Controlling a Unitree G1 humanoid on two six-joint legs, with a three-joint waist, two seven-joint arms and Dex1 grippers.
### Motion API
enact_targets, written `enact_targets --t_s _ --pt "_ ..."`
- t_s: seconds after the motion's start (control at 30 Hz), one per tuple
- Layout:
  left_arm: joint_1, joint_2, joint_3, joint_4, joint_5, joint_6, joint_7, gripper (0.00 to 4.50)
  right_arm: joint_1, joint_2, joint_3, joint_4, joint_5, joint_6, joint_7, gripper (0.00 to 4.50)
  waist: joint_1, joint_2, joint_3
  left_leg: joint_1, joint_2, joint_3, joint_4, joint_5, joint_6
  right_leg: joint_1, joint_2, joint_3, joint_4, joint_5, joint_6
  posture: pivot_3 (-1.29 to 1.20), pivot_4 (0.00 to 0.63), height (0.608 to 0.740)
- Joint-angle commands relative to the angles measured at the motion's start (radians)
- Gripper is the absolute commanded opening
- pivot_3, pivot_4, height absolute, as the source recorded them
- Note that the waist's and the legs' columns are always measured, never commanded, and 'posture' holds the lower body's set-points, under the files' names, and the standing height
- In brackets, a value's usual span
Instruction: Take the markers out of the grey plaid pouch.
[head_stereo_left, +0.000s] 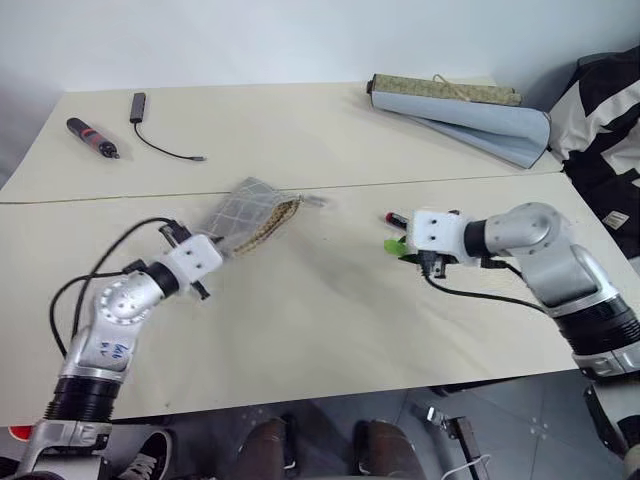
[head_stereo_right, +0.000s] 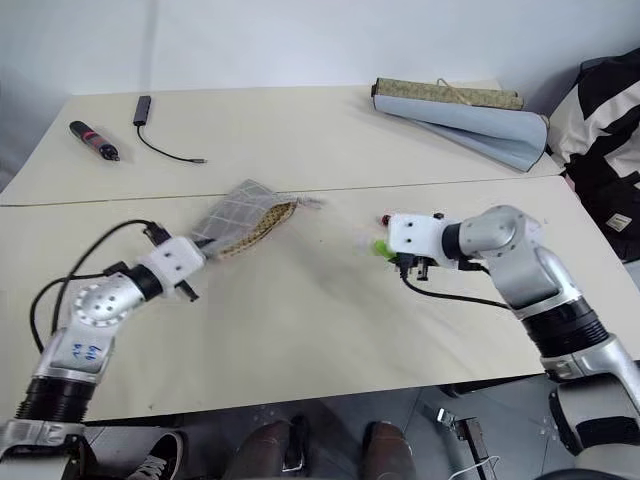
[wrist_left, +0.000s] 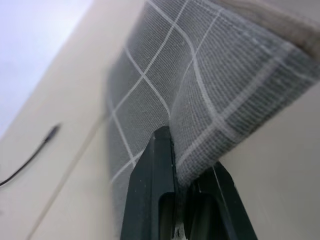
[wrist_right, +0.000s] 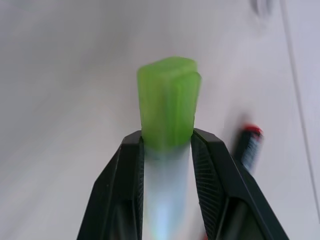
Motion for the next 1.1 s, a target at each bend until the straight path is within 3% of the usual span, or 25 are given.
enact_targets --t_s 0.03,0.07,0.1,0.2,0.47,0.63,0.77,0.93,1.1 --pt "0.018 -0.022 0.004 -0.034 0.012 -0.004 0.037 0.00 0.024 0.049 -0.020 -0.022 0.017 0.018 -0.024 1.02 0.005 0.000 0.000 0.000 0.000 0.000 0.000 0.000 0.000 0.000 0.000 0.000 0.000 0.000 0.000 0.00 0.150 0.740" --pt "0.023 -0.030 0.009 -0.040 -0.009 -0.004 0.028 0.55 0.031 0.070 -0.030 -0.031 0.036 0.030 -0.024 1.02 0.005 0.000 0.000 0.000 0.000 -0.001 0.000 0.000 0.000 0.000 0.000 -0.001 0.000 0.000 0.000 0.00 0.150 0.740" --pt "0.029 -0.031 0.010 -0.047 -0.029 0.000 0.009 0.78 0.037 0.091 -0.043 -0.039 0.055 0.051 -0.026 1.02 0.005 0.000 0.000 0.000 0.000 -0.001 0.000 0.000 0.000 0.000 0.000 -0.001 0.000 0.000 0.000 0.00 0.150 0.740" --pt "0.036 -0.031 0.017 -0.053 -0.033 0.000 0.007 1.74 0.038 0.118 -0.068 -0.047 0.069 0.073 -0.039 1.56 0.003 0.000 0.000 0.000 0.000 -0.001 0.000 0.002 0.003 0.001 0.001 -0.001 0.000 0.000 0.000 0.00 0.150 0.740" --pt "0.056 -0.026 0.073 -0.128 -0.148 0.032 -0.065 4.37 0.048 0.160 -0.183 -0.094 0.238 0.207 -0.024 4.34 0.006 0.000 0.000 0.000 0.000 -0.001 0.001 0.001 0.002 0.001 0.000 -0.001 0.001 0.000 0.000 0.00 0.150 0.740" --pt "0.096 -0.015 0.130 -0.237 -0.264 0.118 -0.131 4.50 0.076 0.168 -0.254 -0.139 0.343 0.285 -0.022 4.49 0.007 0.000 0.000 0.000 0.000 -0.002 0.001 0.002 0.002 0.002 0.001 -0.002 0.000 0.000 0.000 0.00 0.150 0.740" --pt "0.238 0.020 0.283 -0.407 -0.571 0.257 -0.291 4.50 0.152 0.193 -0.391 -0.180 0.469 0.307 -0.058 4.49 0.002 0.000 0.000 0.000 0.000 -0.002 0.001 0.001 0.003 0.002 0.000 -0.002 -0.001 0.000 0.000 0.00 0.150 0.740" --pt "0.384 0.005 0.470 -0.457 -0.736 0.349 -0.293 4.50 0.327 0.166 -0.482 -0.193 0.483 0.191 -0.066 4.49 0.000 0.000 0.000 0.001 0.001 -0.002 0.000 0.000 0.001 0.003 0.001 -0.002 -0.004 0.000 0.000 0.00 0.150 0.740" --pt "0.481 -0.044 0.582 -0.425 -0.757 0.371 -0.225 4.50 0.434 0.154 -0.554 -0.148 0.491 0.081 -0.090 4.49 0.004 0.000 0.000 0.001 0.000 -0.002 0.001 0.000 0.002 0.003 0.001 -0.001 -0.006 0.000 0.000 0.00 0.150 0.740"
